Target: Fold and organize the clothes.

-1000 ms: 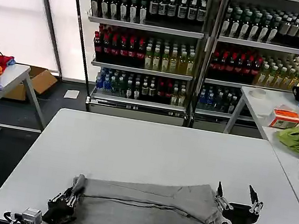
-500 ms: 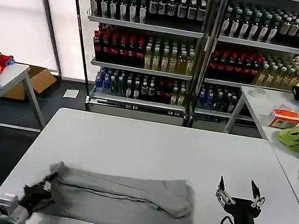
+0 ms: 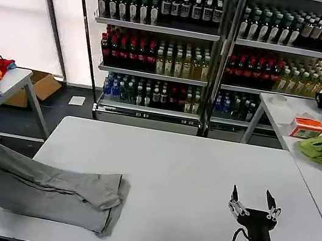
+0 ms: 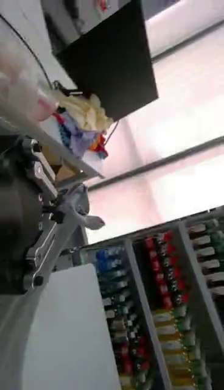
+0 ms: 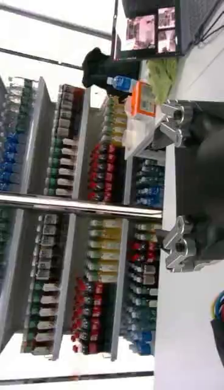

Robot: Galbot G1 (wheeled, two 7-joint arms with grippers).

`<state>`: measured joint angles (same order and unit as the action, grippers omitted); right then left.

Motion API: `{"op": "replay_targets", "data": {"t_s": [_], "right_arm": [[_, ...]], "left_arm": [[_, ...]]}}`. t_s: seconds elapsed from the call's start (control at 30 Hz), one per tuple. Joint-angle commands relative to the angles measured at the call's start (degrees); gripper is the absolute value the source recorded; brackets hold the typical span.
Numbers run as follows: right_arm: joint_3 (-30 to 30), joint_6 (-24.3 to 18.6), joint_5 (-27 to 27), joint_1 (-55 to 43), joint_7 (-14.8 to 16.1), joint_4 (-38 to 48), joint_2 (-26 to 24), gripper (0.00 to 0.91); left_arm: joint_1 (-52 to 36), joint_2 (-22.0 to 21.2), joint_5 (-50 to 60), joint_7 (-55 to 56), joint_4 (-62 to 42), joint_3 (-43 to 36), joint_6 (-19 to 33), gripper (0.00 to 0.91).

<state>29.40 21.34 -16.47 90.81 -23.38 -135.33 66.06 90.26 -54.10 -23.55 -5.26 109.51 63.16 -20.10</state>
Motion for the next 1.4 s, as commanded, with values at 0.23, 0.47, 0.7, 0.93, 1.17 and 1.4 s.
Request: {"op": "replay_targets", "data": {"t_s": [0.23, 0.47, 0.7, 0.93, 1.17, 1.4], "right_arm": [[0.05, -2.24, 1.99, 3.41, -0.19, -0.16, 4.01, 0.907], [0.74, -3.23, 3.45, 6.59, -0.26, -1.97, 6.45, 0.907], [0.32, -3.67, 5.80, 8.34, -0.30, -2.62, 8.43, 0.907], [-0.89, -3.68, 7.40, 8.63, -0.28, -2.55, 9.51, 0.907], [-0.92, -3.75, 7.41, 8.80, -0.14, -2.32, 9.39, 0.907], [-0.88, -3.58, 7.16, 8.07, 0.02, -1.60, 8.23, 0.907]], "left_arm": [[-2.09, -16.28, 8.25, 0.94, 12.42, -34.66, -4.34, 0.000], [-6.04, -18.46, 7.64, 2.39, 9.23, -41.41, -5.51, 0.000], [-10.03, -17.28, 4.45, 3.48, 9.57, -43.52, -7.24, 0.000], [-12.11, -16.90, 4.24, 3.27, 6.97, -43.94, -7.04, 0.000], [-13.79, -16.96, 4.21, 3.04, 2.85, -43.60, -6.47, 0.000], [-12.77, -19.10, 4.31, 2.37, 1.79, -44.61, -4.30, 0.907]]}}
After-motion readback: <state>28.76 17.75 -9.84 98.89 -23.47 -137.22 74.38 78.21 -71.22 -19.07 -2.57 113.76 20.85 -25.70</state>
